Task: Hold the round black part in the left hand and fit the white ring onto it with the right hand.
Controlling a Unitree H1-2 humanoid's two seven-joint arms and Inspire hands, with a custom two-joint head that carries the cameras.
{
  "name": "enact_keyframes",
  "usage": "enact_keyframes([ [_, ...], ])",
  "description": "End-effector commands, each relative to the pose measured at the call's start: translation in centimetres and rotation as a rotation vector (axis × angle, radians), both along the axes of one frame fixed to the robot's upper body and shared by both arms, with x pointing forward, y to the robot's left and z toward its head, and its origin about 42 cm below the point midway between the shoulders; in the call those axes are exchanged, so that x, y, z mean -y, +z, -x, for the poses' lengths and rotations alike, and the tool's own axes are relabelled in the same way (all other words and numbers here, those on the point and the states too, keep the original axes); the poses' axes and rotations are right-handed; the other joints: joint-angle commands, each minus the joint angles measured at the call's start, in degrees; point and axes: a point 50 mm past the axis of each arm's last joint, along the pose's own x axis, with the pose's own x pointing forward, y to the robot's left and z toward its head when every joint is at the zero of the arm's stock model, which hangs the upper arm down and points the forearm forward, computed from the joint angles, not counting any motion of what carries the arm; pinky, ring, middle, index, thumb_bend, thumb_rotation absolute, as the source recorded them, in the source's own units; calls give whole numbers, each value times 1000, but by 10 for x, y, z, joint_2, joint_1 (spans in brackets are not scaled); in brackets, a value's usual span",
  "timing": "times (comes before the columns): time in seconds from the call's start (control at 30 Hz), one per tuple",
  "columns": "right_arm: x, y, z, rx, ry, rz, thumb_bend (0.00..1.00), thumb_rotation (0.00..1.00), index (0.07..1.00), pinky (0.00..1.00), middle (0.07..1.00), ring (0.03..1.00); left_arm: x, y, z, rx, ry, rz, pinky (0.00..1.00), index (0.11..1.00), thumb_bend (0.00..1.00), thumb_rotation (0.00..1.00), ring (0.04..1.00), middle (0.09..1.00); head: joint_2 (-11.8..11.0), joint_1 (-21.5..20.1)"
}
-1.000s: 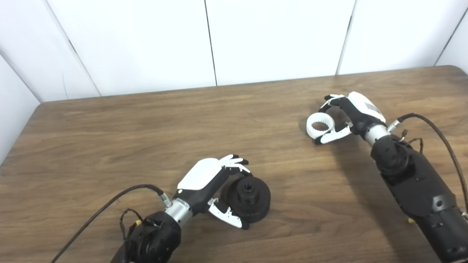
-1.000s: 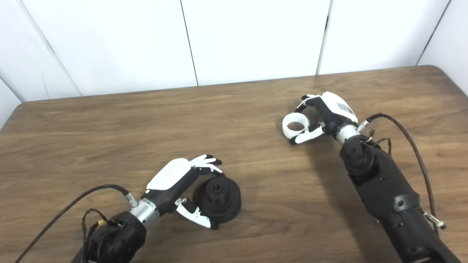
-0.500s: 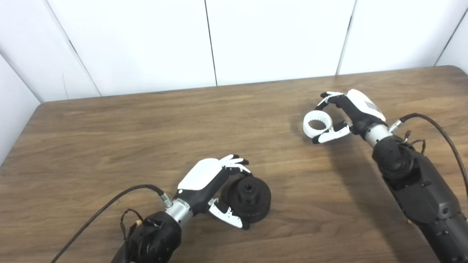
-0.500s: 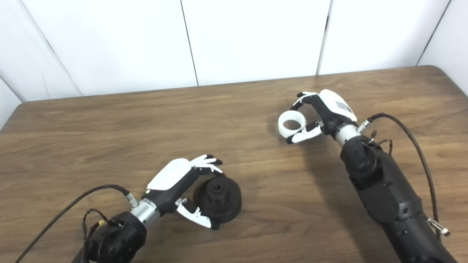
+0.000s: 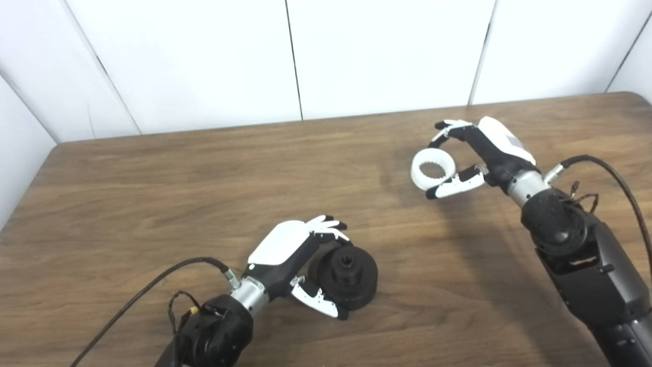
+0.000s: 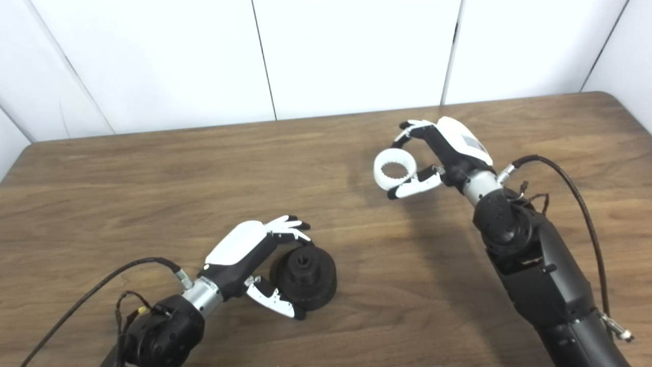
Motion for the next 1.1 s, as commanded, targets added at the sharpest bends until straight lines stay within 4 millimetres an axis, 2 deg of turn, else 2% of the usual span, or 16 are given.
enact_keyframes([
  [0.0, -8, 23, 7, 63, 39, -13, 518, 152, 491, 864, 872, 937, -2, -16, 2, -48, -3, -77, 900, 646, 943, 198, 957, 893, 0, 0],
  [0.3, -23, 31, 28, 70, 99, -18, 519, 153, 491, 830, 873, 925, 0, -17, 2, -47, -1, -77, 898, 647, 944, 186, 955, 891, 1, 2],
  [1.07, -50, 46, 73, 37, 258, -32, 516, 156, 492, 839, 876, 937, 5, -17, 0, -47, -6, -71, 902, 649, 934, 193, 962, 897, 4, 8],
])
